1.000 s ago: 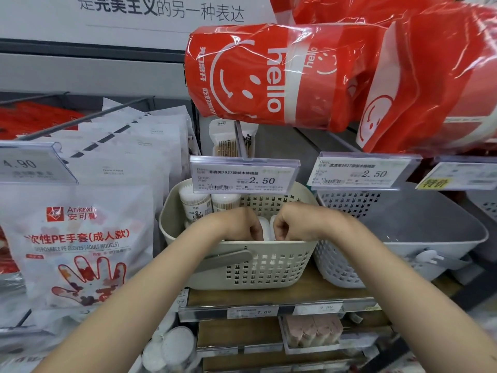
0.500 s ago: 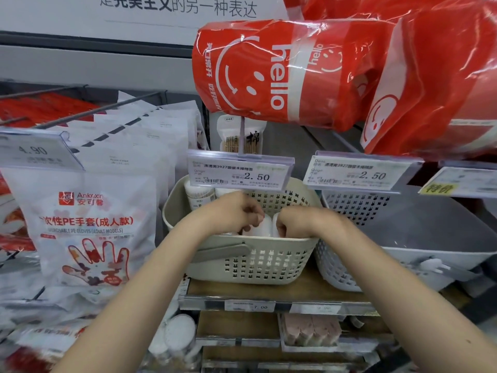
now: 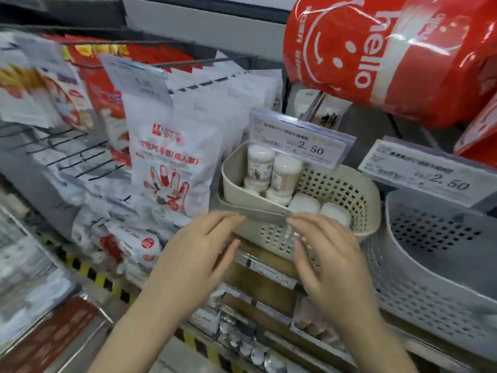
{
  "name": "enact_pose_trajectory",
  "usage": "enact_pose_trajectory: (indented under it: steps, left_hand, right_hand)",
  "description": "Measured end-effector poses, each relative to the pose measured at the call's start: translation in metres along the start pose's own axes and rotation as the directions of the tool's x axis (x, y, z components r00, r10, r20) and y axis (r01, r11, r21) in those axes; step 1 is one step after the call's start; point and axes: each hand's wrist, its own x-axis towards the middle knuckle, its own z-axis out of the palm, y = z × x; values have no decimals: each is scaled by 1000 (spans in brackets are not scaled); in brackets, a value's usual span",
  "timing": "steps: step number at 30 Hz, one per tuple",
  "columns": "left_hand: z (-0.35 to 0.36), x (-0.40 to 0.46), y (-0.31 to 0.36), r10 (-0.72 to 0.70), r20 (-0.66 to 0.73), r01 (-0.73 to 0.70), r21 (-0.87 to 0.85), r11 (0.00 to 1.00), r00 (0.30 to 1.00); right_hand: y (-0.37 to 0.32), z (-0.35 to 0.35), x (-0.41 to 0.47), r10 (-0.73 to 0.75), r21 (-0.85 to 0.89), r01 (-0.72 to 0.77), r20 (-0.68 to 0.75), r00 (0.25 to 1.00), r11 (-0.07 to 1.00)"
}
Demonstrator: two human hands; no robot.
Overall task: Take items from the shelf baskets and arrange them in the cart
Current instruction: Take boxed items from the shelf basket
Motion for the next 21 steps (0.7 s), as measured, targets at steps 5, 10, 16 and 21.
enact_pose_trajectory:
  steps: [5,10,16,21]
  left_hand:
    - [13,-105,-15,-477,121,474,55,879,871]
    - [7,-214,-18,-779,119,787,-42,615,615]
    - [-20,-307,-35,-941,26,929,-168,329,337]
    - [-54,-355,-81,-967,-9,957,-146,252,253]
  right_hand:
    - [-27,54,-43,-172,274,111,213,962,955]
    - [-64,104,-76,-280,434,15,556,782,901]
    - [-125,157,-94,-420,501,-24,750,512,865]
    - [-203,207,-90,-469,525,-28,783,408,851]
